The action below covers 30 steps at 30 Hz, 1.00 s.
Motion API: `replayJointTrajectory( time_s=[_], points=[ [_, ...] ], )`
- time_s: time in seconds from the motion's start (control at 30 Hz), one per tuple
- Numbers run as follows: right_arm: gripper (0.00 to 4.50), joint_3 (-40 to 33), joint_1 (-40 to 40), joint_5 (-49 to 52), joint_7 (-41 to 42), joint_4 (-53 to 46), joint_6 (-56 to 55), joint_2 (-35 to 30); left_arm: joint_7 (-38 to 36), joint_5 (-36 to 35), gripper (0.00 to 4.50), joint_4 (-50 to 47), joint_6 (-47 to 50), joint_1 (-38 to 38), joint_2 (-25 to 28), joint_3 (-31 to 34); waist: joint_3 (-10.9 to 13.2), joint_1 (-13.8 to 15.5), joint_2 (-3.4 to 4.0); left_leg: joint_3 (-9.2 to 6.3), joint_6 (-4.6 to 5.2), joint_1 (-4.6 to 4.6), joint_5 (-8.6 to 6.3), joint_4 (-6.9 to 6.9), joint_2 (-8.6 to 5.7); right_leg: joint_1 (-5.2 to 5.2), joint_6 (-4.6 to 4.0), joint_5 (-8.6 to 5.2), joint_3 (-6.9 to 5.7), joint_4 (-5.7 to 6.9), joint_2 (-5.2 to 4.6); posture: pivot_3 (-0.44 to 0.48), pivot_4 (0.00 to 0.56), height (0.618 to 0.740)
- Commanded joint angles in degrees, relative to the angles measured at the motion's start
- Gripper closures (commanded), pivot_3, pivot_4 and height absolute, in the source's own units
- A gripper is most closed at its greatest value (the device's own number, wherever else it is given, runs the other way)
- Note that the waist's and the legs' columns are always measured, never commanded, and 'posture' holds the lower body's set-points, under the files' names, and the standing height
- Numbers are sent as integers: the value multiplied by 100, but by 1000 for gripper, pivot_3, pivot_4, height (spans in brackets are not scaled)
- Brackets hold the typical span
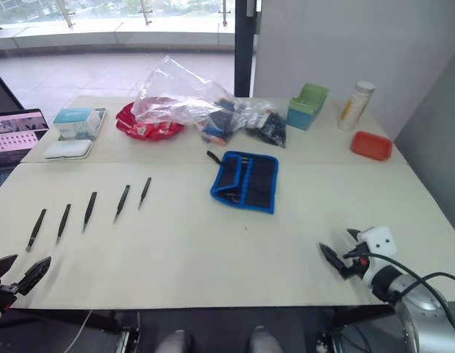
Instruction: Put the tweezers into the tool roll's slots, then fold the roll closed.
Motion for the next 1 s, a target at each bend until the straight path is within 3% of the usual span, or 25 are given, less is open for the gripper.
replayJointTrajectory(
  time_s=[0.03,0.3,0.5,0.63,0.77,1.0],
  points=[
    [0,10,-117,84,-10,-239,-47,-45,64,-23,46,-150,-94,18,-50,78,0,-1,0,0,0,0,0,0,0,0,0,0,0,0,0,0,150,740],
    [0,1103,-895,252,-622,-1500,1132,447,5,-187,46,-1497,125,78,-515,-798,-1,0,0,-3,0,-1,0,0,4,-1,0,0,2,4,5,0,150,740],
    [0,2153,-2073,104,-1619,-1581,2269,1443,-14,-7,46,-2360,33,-3,-624,-1589,0,-5,1,-4,0,-2,0,0,4,-6,-1,1,3,7,5,0,150,740],
    [0,2536,-2904,-274,-2567,-860,2784,2349,-115,-162,46,-2987,232,-140,-446,-1987,-2,-9,-2,-8,-1,-4,0,0,4,-8,-2,2,2,8,5,0,150,740],
    [0,2286,-3457,-321,-3162,-271,2935,3051,-18,-323,46,-3190,478,-399,-296,-2031,-1,1,0,-13,-3,-9,1,-1,3,-14,-3,3,1,22,5,0,150,740],
    [0,2225,-4295,-303,-3289,976,2676,3741,51,-275,46,-3320,604,-679,-207,-2275,0,-117,2,-18,-2,-5,1,-5,0,-30,-9,9,-4,65,5,0,150,740]
  ],
)
